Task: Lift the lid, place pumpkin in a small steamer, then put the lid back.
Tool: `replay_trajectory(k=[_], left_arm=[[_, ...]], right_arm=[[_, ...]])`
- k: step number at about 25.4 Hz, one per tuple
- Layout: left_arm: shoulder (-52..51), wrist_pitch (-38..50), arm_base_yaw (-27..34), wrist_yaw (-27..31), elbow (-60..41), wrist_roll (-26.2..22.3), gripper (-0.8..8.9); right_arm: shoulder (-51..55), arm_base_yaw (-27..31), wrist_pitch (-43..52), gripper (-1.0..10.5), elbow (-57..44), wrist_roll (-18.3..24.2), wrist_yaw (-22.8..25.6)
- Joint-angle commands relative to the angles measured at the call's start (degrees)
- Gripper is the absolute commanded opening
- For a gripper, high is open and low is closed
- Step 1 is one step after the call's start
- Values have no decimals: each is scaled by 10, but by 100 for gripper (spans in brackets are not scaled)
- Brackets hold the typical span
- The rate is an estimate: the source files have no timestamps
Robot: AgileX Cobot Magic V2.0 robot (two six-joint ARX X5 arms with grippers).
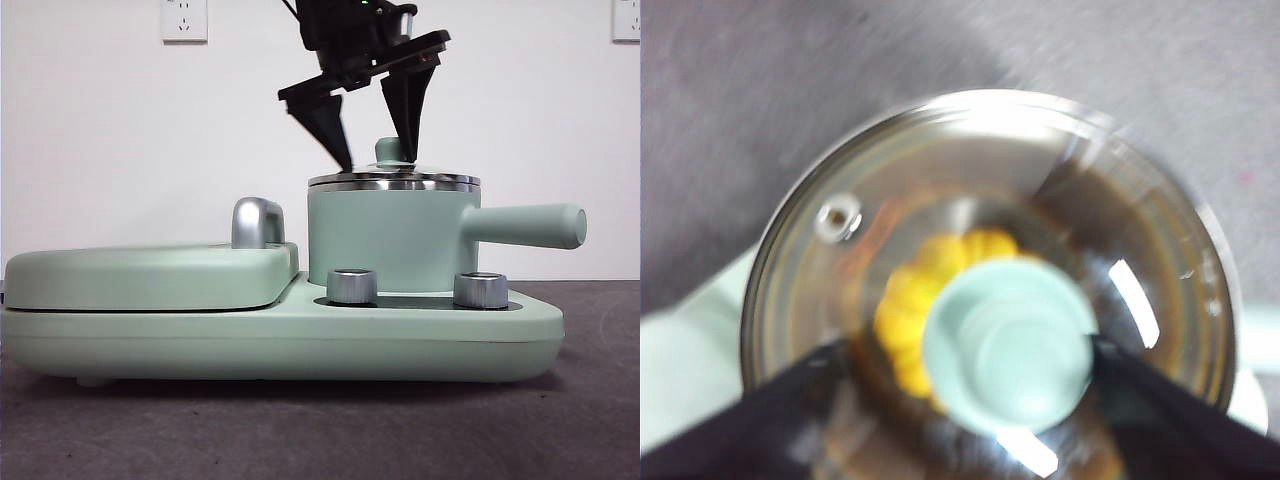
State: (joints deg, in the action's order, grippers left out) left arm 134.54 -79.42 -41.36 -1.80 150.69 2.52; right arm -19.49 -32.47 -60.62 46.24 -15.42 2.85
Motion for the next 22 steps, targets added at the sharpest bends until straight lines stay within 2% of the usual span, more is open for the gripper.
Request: replay_trajectory(k=[1, 5, 10, 13, 17, 19, 22], left_arm=[[-5, -21, -5, 1, 14, 16, 473], [-59, -47, -5, 1, 14, 52, 469], [-134, -52, -18, 0, -24, 55, 469], [-220, -52, -19, 0, -150, 43, 468], [-360, -46, -19, 1, -391, 21, 465], [-417, -10, -17, 1, -485, 23, 465], [-523, 93, -13, 1, -645, 37, 465]], right_arm=[[-1, -4, 3, 496, 5, 0, 2], [-1, -4, 3, 496, 5, 0, 2], [-1, -4, 3, 496, 5, 0, 1], [-1, -4, 3, 496, 5, 0, -8], [-2, -4, 11, 496, 5, 6, -16], [-2, -4, 11, 496, 5, 18, -18], [-2, -4, 15, 496, 5, 32, -28]])
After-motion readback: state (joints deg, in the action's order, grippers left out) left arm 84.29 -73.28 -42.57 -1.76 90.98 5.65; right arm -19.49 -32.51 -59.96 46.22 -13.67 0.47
